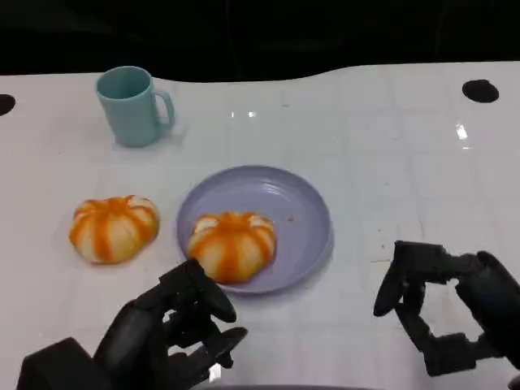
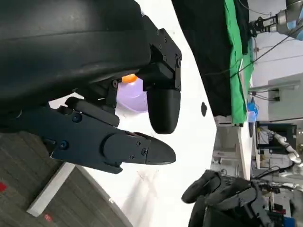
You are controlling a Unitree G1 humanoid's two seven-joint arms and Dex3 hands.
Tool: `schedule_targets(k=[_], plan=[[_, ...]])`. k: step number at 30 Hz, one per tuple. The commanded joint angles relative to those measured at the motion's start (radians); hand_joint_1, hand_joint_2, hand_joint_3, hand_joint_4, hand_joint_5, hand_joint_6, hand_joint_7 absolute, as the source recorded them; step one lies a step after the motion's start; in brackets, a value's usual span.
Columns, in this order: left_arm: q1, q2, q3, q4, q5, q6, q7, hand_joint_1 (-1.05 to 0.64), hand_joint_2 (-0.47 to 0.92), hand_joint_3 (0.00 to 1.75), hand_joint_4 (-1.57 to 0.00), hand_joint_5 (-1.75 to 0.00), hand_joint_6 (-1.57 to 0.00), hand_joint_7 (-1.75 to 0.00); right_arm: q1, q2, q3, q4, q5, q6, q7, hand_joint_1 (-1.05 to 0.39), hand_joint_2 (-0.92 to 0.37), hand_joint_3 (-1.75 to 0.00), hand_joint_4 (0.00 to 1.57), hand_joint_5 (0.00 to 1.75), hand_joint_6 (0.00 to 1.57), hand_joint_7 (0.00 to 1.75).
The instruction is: Grasp the bread from the table and place it into the plate.
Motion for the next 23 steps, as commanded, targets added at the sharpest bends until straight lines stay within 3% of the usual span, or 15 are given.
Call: schedule_targets(k=[1, 23], plan=[[0.001, 0.016, 0.014, 0.009, -0.015, -0.008, -0.009, -0.45, 0.92, 0.24, -0.61, -1.75, -0.41, -1.68, 0.022, 0.029, -0.007, 0.052, 0.009, -0.052, -0.039, -0.06, -0.34, -1.38, 0.73, 1.75, 0.71, 1.48], [-0.011, 0.039, 0.037, 0.075, -0.037, -0.07, -0.039, -0.47, 0.92, 0.2, -0.63, -1.75, -0.42, -1.73, -0.018, 0.06, 0.003, 0.186, -0.033, -0.128, -0.097, -0.04, -0.24, -1.41, 0.83, 1.75, 0.77, 1.44]])
